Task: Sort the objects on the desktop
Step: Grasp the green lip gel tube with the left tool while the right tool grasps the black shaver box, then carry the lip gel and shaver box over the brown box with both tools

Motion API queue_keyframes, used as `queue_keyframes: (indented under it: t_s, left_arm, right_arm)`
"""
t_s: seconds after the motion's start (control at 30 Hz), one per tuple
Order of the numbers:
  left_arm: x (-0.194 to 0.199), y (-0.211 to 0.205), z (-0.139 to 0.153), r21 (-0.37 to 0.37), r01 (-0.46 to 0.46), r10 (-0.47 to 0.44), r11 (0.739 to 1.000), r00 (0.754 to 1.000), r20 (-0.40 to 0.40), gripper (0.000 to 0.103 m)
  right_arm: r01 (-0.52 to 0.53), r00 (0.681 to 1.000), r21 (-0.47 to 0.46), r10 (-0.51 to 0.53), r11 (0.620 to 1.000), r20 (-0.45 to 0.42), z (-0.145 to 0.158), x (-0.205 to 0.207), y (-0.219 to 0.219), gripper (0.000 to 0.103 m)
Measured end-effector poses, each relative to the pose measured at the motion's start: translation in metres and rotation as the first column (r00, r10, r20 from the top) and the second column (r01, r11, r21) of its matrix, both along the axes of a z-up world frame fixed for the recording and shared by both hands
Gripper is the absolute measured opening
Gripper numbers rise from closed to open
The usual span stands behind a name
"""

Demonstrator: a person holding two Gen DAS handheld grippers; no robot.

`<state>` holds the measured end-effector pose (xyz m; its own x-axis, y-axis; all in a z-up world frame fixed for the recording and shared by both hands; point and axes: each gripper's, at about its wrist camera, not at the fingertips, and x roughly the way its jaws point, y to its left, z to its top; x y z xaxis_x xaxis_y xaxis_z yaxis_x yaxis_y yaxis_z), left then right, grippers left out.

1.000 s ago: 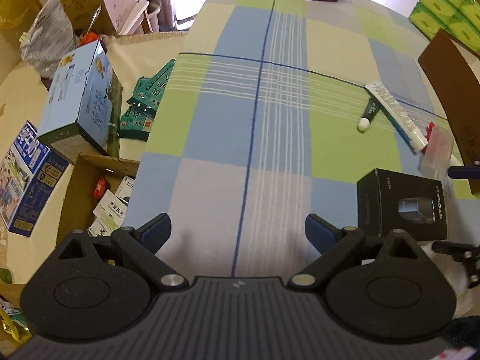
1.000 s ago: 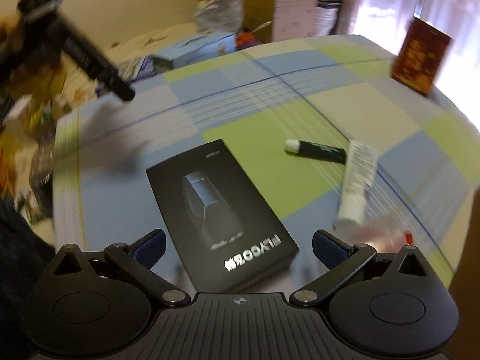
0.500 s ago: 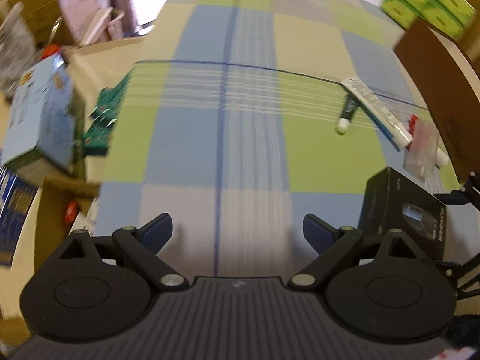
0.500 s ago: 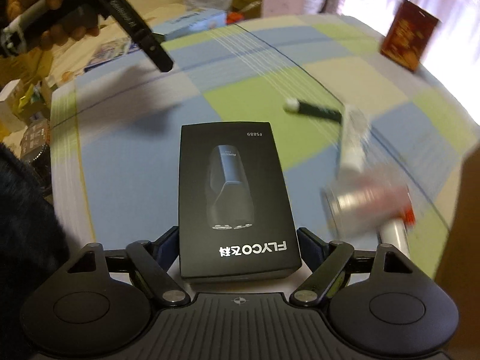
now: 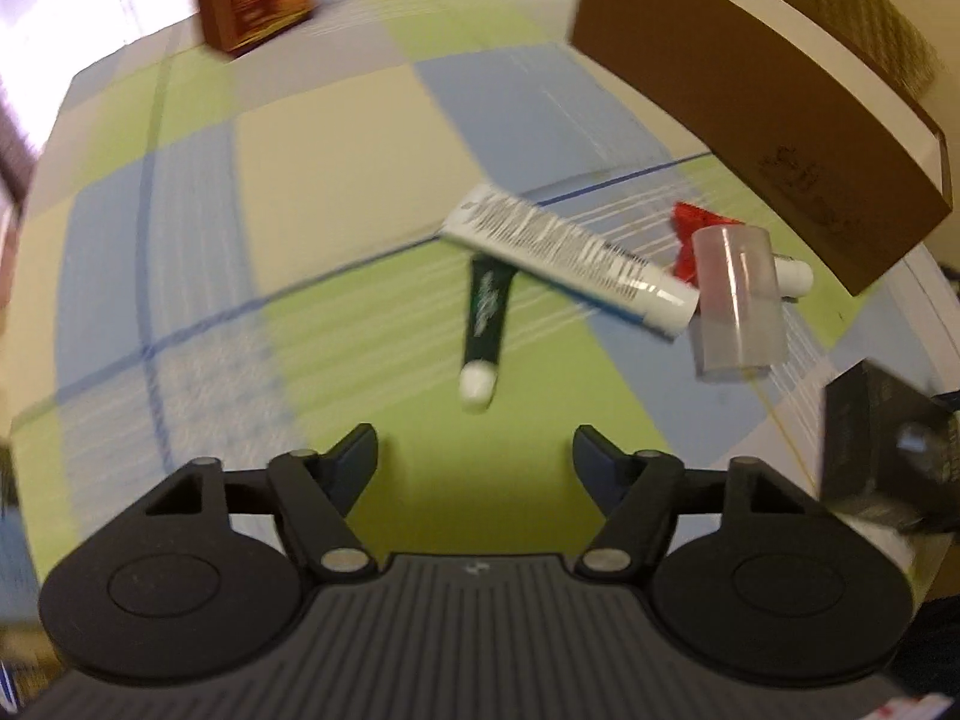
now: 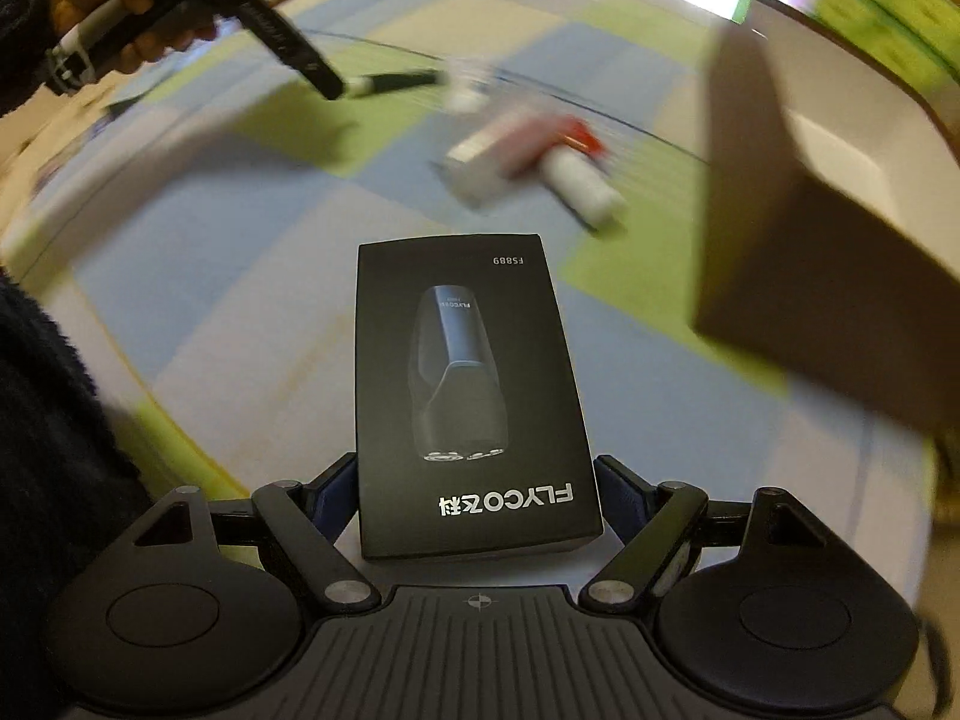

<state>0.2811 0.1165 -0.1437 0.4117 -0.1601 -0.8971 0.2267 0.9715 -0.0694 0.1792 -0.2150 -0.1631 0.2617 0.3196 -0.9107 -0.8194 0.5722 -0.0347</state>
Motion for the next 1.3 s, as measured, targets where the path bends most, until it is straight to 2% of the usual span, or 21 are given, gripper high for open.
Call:
queue_keyframes:
  t_s: [0.07,0.13,0.23,0.37,0.4,0.57,0.77,0.9,1.13,1.3]
  left_arm:
    - [0.014,-0.007,-0.005,0.018,0.047,-0.047,0.999,0.999,-0.004,0.056]
    - [0.026,-0.012,-0.009,0.034,0.078,-0.078,0.996,0.997,-0.003,0.045]
    - [0.044,-0.017,-0.018,0.043,0.101,-0.100,0.994,0.995,-0.016,0.033]
    - [0.056,-0.019,-0.023,0.046,0.106,-0.105,0.993,0.994,-0.014,0.024]
    - [0.056,-0.019,-0.023,0.048,0.102,-0.101,0.994,0.995,-0.016,0.013]
    - [0.035,-0.016,-0.020,0.043,0.057,-0.056,0.997,0.998,-0.042,0.013]
    - [-0.019,-0.014,-0.013,0.020,-0.033,0.035,0.999,0.993,-0.110,0.014]
    - [-0.045,-0.025,-0.011,0.013,-0.029,0.031,0.999,0.991,-0.133,0.014]
    - [-0.047,-0.044,-0.010,0.058,-0.008,0.014,0.998,0.994,-0.104,0.017]
    - [-0.048,-0.051,-0.012,0.069,-0.009,0.016,0.998,0.995,-0.098,0.013]
  right_arm:
    - [0.063,0.998,-0.003,-0.063,0.998,-0.001,0.001,0.000,-0.011,0.079]
    - [0.114,0.993,-0.003,-0.114,0.993,0.003,0.003,0.001,-0.017,0.079]
    - [0.160,0.987,-0.001,-0.160,0.987,0.001,0.004,0.003,-0.019,0.079]
    - [0.176,0.984,0.000,-0.176,0.984,0.004,0.004,0.006,-0.018,0.079]
    - [0.177,0.984,0.006,-0.177,0.984,0.003,0.005,0.007,-0.018,0.079]
    - [0.191,0.982,0.034,-0.191,0.981,0.000,0.004,0.014,-0.013,0.080]
    - [0.170,0.985,0.041,-0.171,0.985,0.025,0.000,0.025,0.003,0.081]
    - [0.149,0.989,0.003,-0.149,0.989,0.026,-0.007,0.032,0.014,0.080]
    - [0.127,0.991,-0.017,-0.126,0.992,0.050,-0.008,0.030,0.017,0.077]
    - [0.134,0.990,-0.009,-0.133,0.991,0.051,-0.003,0.027,0.007,0.076]
